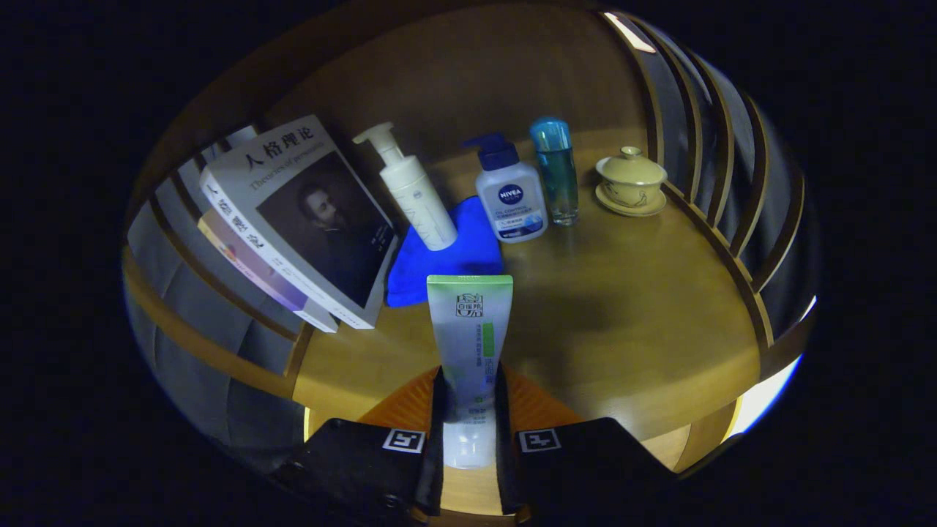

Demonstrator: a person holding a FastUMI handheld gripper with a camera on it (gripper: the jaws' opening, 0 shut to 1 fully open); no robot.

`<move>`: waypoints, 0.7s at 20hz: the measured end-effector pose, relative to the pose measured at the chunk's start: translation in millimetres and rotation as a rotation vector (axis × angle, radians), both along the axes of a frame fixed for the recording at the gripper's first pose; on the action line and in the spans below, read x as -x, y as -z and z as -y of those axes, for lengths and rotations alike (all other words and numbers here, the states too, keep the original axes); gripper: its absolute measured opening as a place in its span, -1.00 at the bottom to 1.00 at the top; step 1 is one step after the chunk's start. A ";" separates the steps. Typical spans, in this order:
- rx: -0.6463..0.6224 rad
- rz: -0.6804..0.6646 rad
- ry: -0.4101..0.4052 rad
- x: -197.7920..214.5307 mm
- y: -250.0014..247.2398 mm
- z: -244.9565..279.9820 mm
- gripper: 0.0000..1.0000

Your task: Pull open the drawer, take out the items inside it, and place them on the countertop above the cabinet.

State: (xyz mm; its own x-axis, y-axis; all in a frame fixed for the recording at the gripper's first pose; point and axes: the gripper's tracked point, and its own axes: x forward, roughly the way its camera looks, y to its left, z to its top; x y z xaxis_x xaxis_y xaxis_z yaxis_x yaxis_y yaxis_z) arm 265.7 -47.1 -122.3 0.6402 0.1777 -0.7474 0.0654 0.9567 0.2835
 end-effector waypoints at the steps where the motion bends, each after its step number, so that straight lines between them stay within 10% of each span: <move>1: 0.002 -0.008 0.009 -3.5 5.8 2.3 -0.36; 14: -0.105 0.020 0.098 -15.6 14.6 8.0 0.10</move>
